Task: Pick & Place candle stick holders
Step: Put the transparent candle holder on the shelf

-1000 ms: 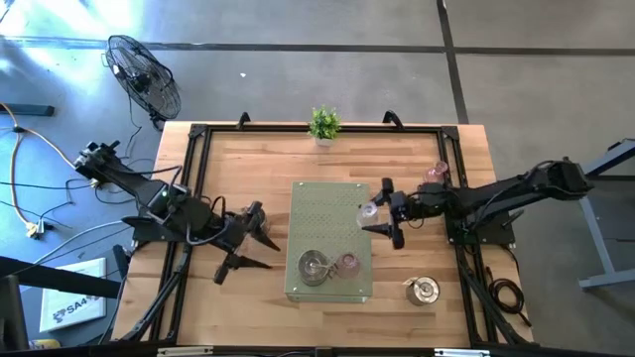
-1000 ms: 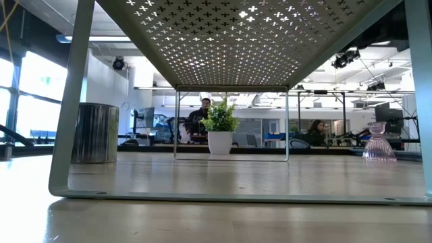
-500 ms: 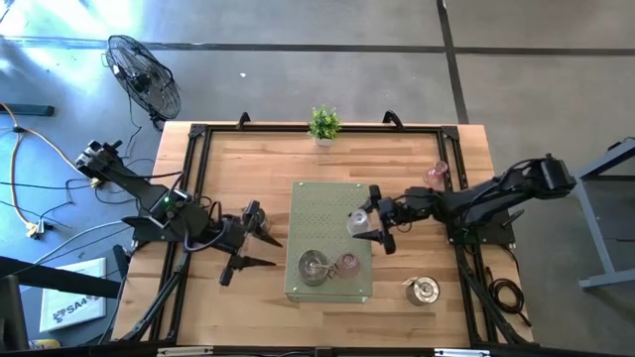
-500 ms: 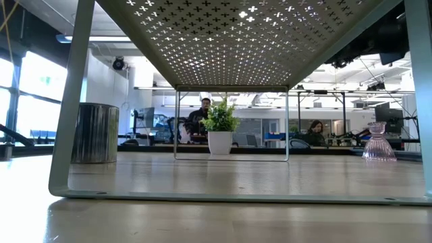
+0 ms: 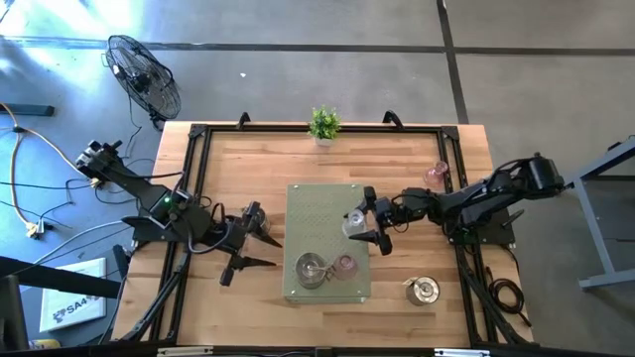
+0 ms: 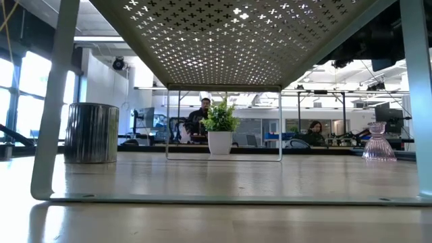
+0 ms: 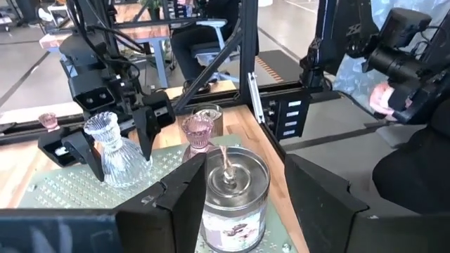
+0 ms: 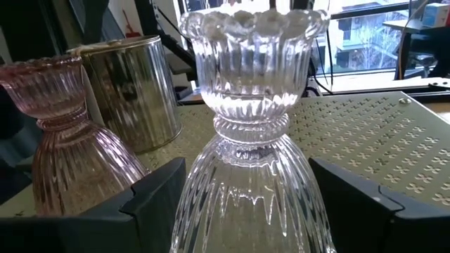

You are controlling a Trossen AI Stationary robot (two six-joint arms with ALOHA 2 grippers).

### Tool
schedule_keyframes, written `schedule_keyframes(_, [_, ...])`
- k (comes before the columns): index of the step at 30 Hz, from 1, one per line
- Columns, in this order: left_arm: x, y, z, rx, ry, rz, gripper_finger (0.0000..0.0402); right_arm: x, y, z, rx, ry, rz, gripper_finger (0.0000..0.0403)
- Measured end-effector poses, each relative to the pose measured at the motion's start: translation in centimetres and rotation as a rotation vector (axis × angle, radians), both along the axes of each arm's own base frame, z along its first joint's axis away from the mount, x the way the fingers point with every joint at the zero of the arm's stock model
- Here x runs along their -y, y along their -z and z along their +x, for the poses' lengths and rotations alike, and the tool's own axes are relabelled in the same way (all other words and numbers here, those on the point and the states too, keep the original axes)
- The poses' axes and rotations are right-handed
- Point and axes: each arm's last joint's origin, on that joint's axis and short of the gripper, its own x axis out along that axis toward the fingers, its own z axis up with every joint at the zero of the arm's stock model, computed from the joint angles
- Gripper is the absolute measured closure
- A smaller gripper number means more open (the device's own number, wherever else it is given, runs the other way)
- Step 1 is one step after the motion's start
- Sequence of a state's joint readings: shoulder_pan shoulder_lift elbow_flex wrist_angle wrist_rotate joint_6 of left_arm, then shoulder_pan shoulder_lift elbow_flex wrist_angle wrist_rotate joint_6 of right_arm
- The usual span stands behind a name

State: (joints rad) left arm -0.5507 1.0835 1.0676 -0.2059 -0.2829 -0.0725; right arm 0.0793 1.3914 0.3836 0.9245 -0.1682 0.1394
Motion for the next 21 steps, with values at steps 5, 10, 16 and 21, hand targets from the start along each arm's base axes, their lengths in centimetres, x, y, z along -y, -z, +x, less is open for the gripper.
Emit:
schedule_keyframes(5, [0.2, 0.3, 0.3, -0.02, 0.003, -0.003, 0.0215, -0.7, -0.7, 0.9, -0.023, -0.026, -0.032, 0.0128])
schedule_keyframes(10, [0.2, 0.4, 0.4, -0.026, 0.001, -0.007, 0.0215, -1.7, -2.1, 2.5, -0.13, -0.018, -0.104, 0.0128])
schedule_keyframes(16, [0.2, 0.4, 0.4, -0.03, -0.003, -0.024, 0.0215, -2.9, -3.5, 3.3, -0.137, -0.063, -0.161, 0.0128])
schedule_keyframes(21, [0.3, 0.6, 0.5, -0.041, -0.008, -0.039, 0.0215, -2.9, -3.5, 3.3, -0.161, -0.063, -0.163, 0.0128])
